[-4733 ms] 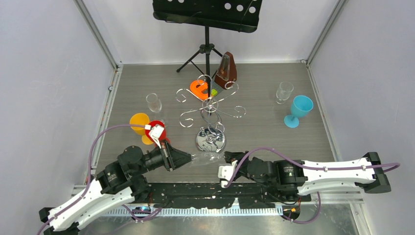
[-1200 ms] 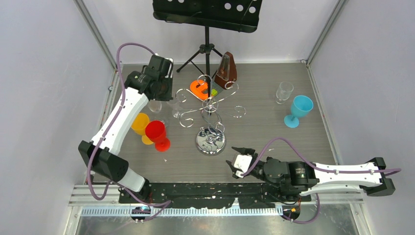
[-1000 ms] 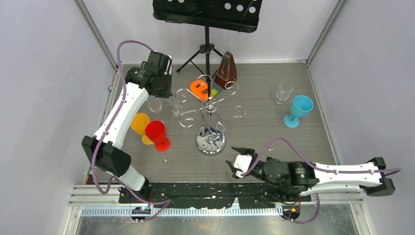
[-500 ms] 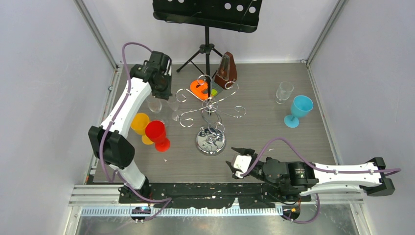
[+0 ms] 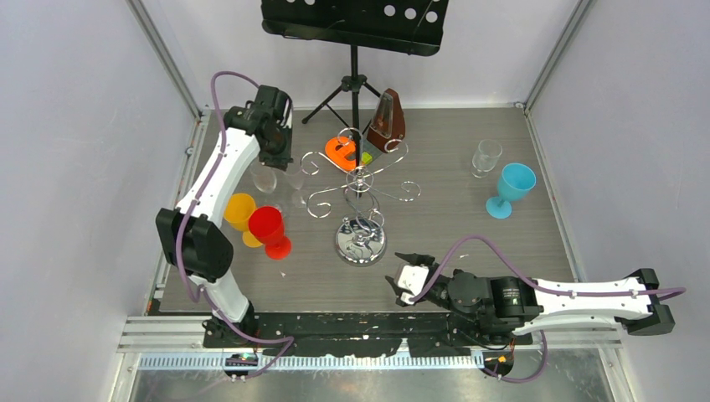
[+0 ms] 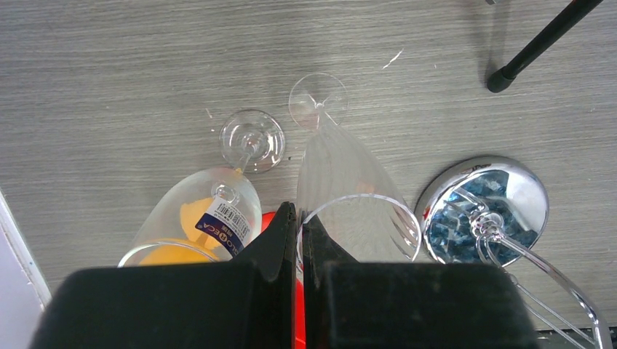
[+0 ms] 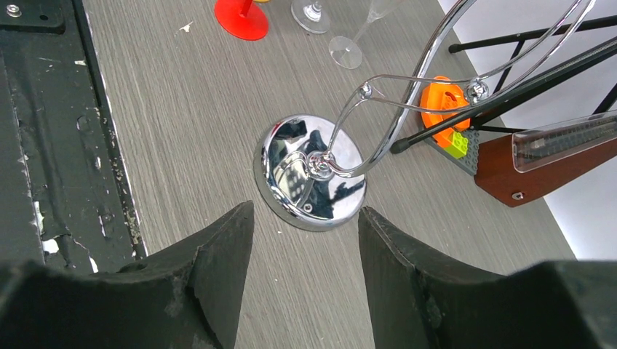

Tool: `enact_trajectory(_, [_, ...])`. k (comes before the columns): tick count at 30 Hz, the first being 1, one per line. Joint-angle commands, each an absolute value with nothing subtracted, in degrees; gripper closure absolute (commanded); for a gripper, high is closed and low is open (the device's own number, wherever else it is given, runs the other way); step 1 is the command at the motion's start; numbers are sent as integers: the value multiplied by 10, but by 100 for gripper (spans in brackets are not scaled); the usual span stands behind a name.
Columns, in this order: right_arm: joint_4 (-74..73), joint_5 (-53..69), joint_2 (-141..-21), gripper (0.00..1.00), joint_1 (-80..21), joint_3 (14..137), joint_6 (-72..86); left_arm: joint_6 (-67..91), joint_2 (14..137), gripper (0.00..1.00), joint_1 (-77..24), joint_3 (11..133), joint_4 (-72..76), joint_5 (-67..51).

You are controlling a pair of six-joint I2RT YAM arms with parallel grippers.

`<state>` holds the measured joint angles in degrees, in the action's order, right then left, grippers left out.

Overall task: Take the wine glass off the wine glass rack
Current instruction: Place the wine glass at the center of the board.

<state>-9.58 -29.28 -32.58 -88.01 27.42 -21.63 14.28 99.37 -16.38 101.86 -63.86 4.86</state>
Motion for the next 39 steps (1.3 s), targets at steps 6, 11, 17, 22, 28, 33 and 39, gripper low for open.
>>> enact_trajectory(6, [-63,-305,-336,39,-880,284,-194,133,996,93,-159,1042,-641,39])
enact_trajectory(11, [-71,-315,-337,39,-880,295,-186,133,991,82,-159,1042,-638,37])
enact_trajectory(17, [-88,-326,-340,31,-880,314,-177,134,976,61,-159,1045,-635,37])
enact_trajectory(22, [-95,-330,-351,14,-880,329,-168,130,965,47,-159,1060,-645,46])
enact_trajectory(28, [-121,-341,-360,5,-880,356,-151,130,942,38,-159,1069,-651,51])
enact_trajectory(33, [-152,-378,-369,5,-880,393,-109,136,908,35,-159,1073,-645,39])
enact_trajectory(39, [-248,-424,-396,5,-880,472,-28,138,852,30,-160,1048,-625,17])
